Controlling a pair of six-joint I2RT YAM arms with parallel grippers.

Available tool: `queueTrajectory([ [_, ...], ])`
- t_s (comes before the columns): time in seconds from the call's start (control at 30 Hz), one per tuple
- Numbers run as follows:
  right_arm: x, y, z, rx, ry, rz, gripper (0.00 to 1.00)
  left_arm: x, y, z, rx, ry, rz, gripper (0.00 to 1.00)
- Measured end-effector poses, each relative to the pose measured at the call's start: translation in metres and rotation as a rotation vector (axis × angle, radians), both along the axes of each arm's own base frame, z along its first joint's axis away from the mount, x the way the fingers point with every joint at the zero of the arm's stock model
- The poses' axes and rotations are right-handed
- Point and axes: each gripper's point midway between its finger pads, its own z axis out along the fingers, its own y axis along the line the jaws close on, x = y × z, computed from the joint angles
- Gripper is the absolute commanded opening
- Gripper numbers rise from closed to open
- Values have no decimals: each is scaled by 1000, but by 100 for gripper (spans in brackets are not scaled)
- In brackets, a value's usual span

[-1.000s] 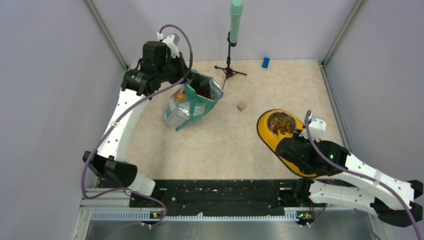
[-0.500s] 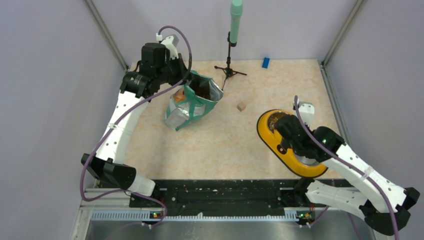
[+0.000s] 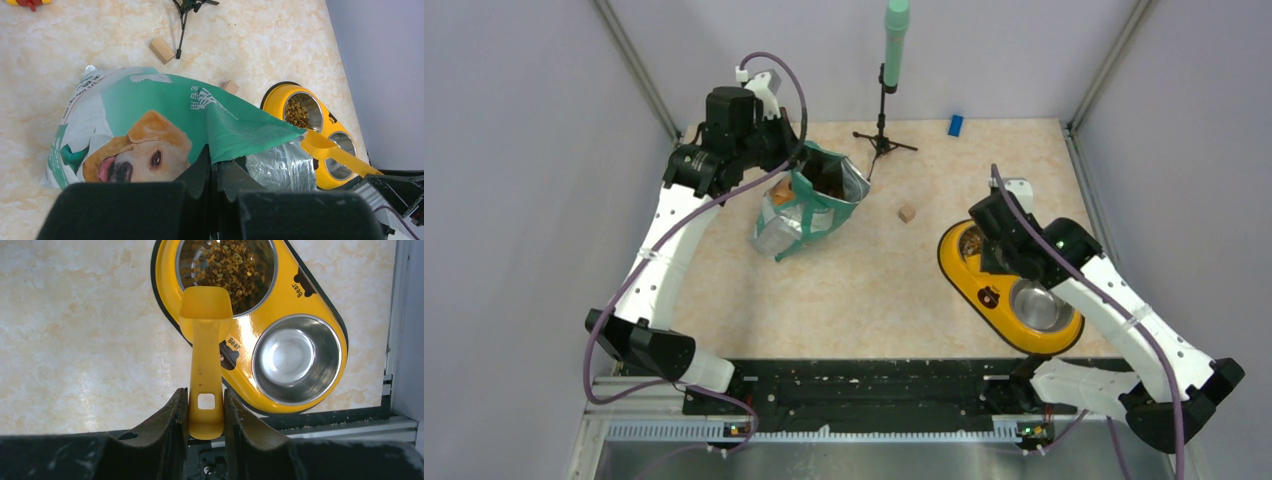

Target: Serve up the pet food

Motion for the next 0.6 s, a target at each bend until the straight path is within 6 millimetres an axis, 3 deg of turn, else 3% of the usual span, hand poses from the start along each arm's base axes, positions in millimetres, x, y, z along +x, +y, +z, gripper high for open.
queueTrajectory([
  [0.17, 3, -2, 4, -9, 38, 22, 0, -1, 1, 0, 1, -6, 0, 0],
  [0.5, 1, -3, 39, 22, 0, 49, 0, -7, 3, 1, 1, -13, 0, 0],
  [0.6, -1, -4, 40, 17, 4, 50, 0, -8, 4, 1, 0, -14, 0, 0],
])
